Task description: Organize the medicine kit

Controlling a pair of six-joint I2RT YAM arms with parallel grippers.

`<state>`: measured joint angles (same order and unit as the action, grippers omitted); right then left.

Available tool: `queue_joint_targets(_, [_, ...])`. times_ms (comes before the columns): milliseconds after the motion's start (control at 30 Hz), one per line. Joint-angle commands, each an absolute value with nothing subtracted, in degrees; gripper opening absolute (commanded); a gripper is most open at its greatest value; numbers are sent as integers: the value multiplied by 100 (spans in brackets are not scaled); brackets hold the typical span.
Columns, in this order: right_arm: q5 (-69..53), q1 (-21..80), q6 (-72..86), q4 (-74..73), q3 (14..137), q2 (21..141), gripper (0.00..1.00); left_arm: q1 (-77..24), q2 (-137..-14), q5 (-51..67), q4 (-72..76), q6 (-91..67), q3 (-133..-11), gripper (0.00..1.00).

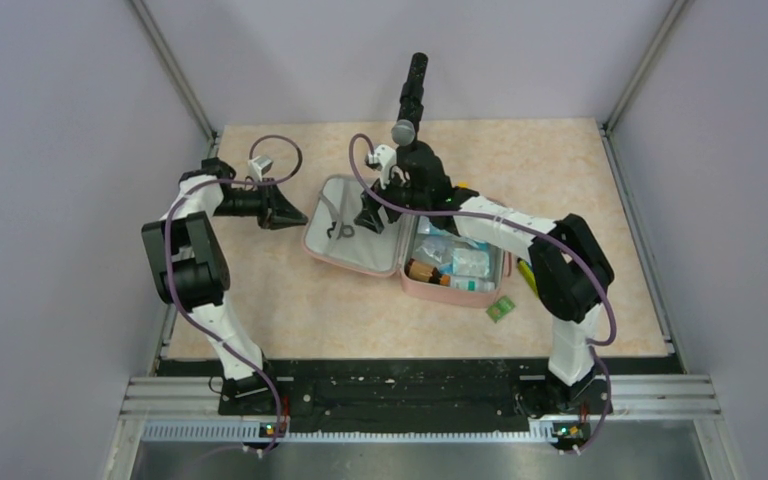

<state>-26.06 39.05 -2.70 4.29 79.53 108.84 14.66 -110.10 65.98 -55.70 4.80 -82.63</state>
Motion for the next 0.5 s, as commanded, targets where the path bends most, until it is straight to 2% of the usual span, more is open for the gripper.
queue_joint_targets(0, [-2845,4146,-42,688,8321,11094,78,1332,-10719,6998,-5659,544,-8168,22])
queue_joint_targets(133, [-2582,4278,286,678,8608,11317,78,1299,-10748,7014,-5642,548,-8152,22])
queue_joint_targets(167, [-2433,4299,362,640,8709,11379,82,1286,-10749,7032,-5640,539,-8162,22])
queue_joint_targets(233, [-2084,4343,527,554,8915,11512,98,1252,-10744,7056,-5629,540,-8173,22])
queue_joint_targets(467, [-505,4591,1120,66,9567,11768,99,1137,-10678,7050,-5597,502,-8132,22])
